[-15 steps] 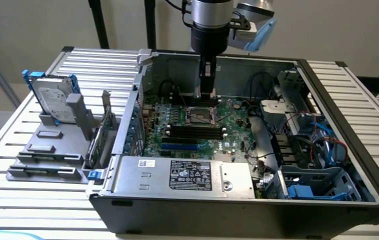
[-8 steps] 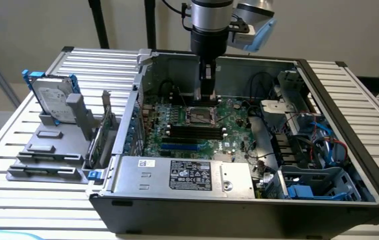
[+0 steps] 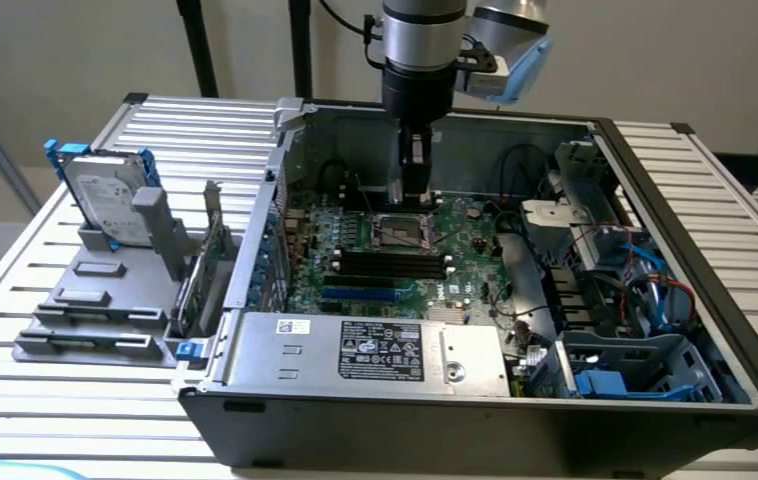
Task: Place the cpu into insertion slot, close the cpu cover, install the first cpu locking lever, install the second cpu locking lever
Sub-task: 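Place the cpu into insertion slot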
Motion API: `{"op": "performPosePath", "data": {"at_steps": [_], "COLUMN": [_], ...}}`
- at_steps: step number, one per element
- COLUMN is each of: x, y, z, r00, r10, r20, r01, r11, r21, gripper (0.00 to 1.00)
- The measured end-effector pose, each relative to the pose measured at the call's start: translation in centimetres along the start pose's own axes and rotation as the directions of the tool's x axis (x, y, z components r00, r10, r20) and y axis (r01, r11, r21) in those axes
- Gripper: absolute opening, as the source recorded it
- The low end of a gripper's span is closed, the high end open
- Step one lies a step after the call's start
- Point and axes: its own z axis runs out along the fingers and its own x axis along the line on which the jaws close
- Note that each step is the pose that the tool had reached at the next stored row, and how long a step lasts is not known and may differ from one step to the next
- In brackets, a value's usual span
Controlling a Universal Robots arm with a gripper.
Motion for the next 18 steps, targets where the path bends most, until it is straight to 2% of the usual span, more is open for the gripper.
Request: {"op": "performPosePath", "data": {"at_steps": [13,18], "x": [0.0,0.0], "y": [-0.07,-0.1], "z": [1.98,2.57], "r00": [1.0,1.0], "r10": [-0.006,-0.006], "r20": [-0.0014,-0.0019], "r01": [0.006,0.006], "r11": [1.0,1.0], "r21": [0.0009,0.0054], "gripper": [0.55,0.55]}}
